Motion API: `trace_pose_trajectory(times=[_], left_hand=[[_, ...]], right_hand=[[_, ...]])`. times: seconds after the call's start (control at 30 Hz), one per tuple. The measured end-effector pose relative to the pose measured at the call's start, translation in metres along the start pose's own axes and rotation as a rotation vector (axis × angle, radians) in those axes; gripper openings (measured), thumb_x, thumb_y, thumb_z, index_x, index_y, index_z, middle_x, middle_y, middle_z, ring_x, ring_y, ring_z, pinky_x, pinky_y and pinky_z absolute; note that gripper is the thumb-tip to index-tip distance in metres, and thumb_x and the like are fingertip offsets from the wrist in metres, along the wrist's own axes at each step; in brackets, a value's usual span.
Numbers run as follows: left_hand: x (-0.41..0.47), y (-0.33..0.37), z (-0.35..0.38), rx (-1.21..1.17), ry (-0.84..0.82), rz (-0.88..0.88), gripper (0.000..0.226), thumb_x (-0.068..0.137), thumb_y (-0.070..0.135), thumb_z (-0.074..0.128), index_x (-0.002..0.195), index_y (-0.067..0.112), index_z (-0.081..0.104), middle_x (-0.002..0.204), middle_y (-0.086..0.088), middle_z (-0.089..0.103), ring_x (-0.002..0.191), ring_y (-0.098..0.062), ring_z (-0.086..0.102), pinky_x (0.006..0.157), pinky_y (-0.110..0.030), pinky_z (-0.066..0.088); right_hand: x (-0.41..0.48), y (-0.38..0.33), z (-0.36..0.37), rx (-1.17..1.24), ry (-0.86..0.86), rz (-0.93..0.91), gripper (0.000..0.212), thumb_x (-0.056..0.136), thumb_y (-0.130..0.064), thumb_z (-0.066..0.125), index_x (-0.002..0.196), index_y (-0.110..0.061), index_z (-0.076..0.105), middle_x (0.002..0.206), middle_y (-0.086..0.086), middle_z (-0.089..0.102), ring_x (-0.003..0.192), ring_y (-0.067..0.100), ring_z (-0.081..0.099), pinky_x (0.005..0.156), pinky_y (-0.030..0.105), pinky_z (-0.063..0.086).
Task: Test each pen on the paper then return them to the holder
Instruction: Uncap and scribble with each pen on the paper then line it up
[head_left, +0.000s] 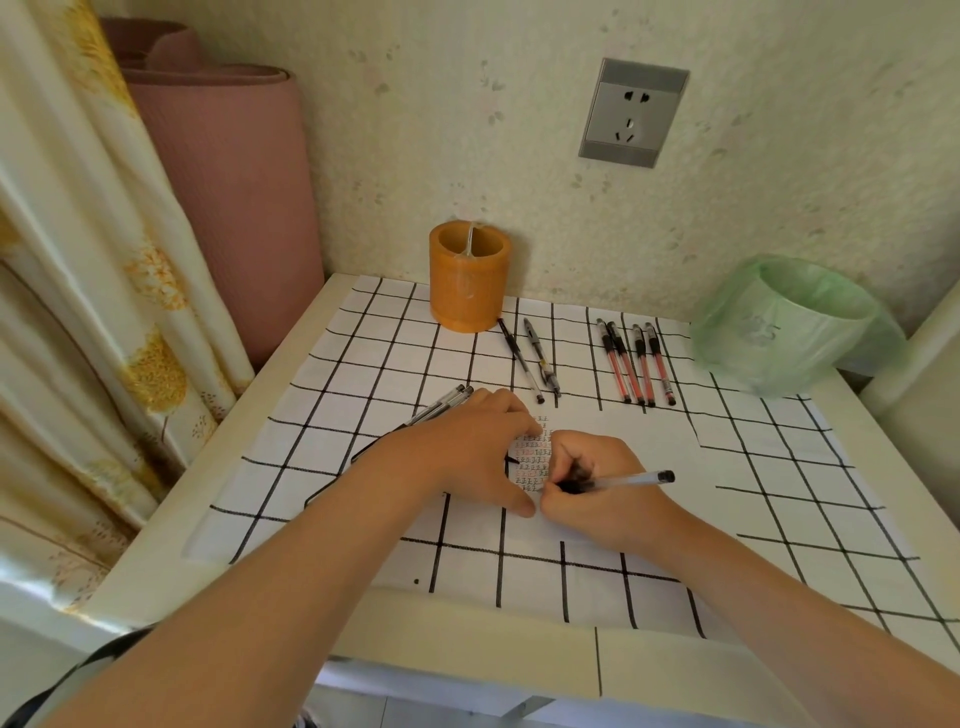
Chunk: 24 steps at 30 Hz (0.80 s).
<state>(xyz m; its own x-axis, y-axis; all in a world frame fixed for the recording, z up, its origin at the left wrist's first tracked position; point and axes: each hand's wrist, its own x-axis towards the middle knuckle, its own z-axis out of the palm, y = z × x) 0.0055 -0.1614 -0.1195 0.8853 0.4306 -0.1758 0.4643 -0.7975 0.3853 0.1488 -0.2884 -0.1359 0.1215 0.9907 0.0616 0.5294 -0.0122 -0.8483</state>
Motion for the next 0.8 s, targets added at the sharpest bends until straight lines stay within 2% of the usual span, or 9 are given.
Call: trace_pose_trajectory(times=[0.13,0.23,0.33,0.4,0.47,0.53,0.63,0.7,0.8], left_hand=[[-0.001,0.000,-0.002,0.003,-0.027,-0.012,0.089,0.075,0.055,0.076,0.150,0.029,0.035,0.145,0.013,0.030,0.134,-0.010,0.023,0.106,-0.029,0.031],[-0.004,-0.002,-0.012,0.063,0.017,-0.009,0.074,0.086,0.054,0.066,0.149,0.029,0.038,0.147,0.010,0.038,0.137,-0.013,0.030,0.113,-0.036,0.031],[-0.011,-0.012,-0.026,0.070,0.146,-0.055,0.051,0.094,0.042,0.060,0.143,0.033,0.046,0.138,0.011,0.050,0.128,-0.012,0.044,0.107,-0.032,0.036],[-0.016,-0.019,-0.033,0.051,0.184,-0.096,0.039,0.095,0.033,0.060,0.134,0.033,0.055,0.124,0.013,0.056,0.117,-0.010,0.051,0.097,-0.027,0.042],[-0.020,-0.022,-0.035,0.021,0.163,-0.117,0.035,0.093,0.030,0.064,0.128,0.032,0.061,0.113,0.015,0.054,0.108,-0.007,0.052,0.090,-0.023,0.043],[-0.022,-0.020,-0.034,0.034,0.125,-0.115,0.037,0.090,0.032,0.068,0.126,0.034,0.062,0.112,0.016,0.053,0.106,-0.004,0.048,0.090,-0.024,0.044],[-0.020,-0.014,-0.028,0.139,0.090,-0.115,0.037,0.086,0.039,0.071,0.122,0.038,0.063,0.118,0.013,0.052,0.112,-0.008,0.046,0.095,-0.032,0.046],[-0.016,-0.010,-0.024,0.179,0.076,-0.111,0.032,0.085,0.040,0.072,0.116,0.039,0.067,0.117,0.012,0.052,0.110,-0.010,0.049,0.093,-0.033,0.048],[-0.013,-0.008,-0.021,0.155,0.068,-0.109,0.017,0.086,0.039,0.071,0.103,0.038,0.070,0.111,0.012,0.055,0.105,-0.009,0.053,0.087,-0.031,0.050]], right_hand=[[0.001,0.002,-0.002,0.124,0.101,0.041,0.022,0.081,0.005,0.067,0.071,-0.011,0.057,0.062,-0.010,0.059,0.055,0.003,0.052,0.050,0.019,0.041],[0.002,0.006,-0.001,0.170,0.214,0.041,0.015,0.085,-0.001,0.069,0.085,-0.016,0.068,0.079,-0.007,0.070,0.070,0.007,0.065,0.061,0.019,0.052],[0.002,0.011,-0.003,0.166,0.308,0.036,0.028,0.094,0.000,0.059,0.100,-0.023,0.073,0.083,-0.013,0.068,0.063,0.009,0.062,0.054,0.015,0.047],[0.001,0.013,-0.007,0.151,0.295,-0.019,0.045,0.095,0.011,0.047,0.115,-0.023,0.070,0.091,-0.008,0.068,0.064,0.016,0.062,0.049,0.021,0.047],[0.002,0.012,-0.012,0.256,0.265,0.000,0.058,0.092,0.020,0.040,0.126,-0.020,0.064,0.100,0.001,0.068,0.070,0.022,0.063,0.048,0.028,0.050],[0.004,0.003,-0.014,0.410,0.254,0.087,0.055,0.097,0.014,0.036,0.126,-0.023,0.064,0.107,0.007,0.066,0.074,0.023,0.065,0.052,0.033,0.053],[0.008,-0.009,-0.019,0.505,0.245,0.163,0.048,0.103,0.005,0.030,0.118,-0.020,0.069,0.111,0.013,0.063,0.073,0.023,0.066,0.055,0.038,0.056],[0.010,-0.013,-0.024,0.464,0.222,0.172,0.042,0.103,0.001,0.035,0.116,-0.021,0.068,0.106,0.011,0.063,0.067,0.023,0.063,0.054,0.037,0.055],[0.011,-0.013,-0.029,0.313,0.200,0.151,0.036,0.096,-0.006,0.058,0.118,-0.034,0.058,0.092,0.001,0.069,0.062,0.018,0.060,0.055,0.029,0.050]])
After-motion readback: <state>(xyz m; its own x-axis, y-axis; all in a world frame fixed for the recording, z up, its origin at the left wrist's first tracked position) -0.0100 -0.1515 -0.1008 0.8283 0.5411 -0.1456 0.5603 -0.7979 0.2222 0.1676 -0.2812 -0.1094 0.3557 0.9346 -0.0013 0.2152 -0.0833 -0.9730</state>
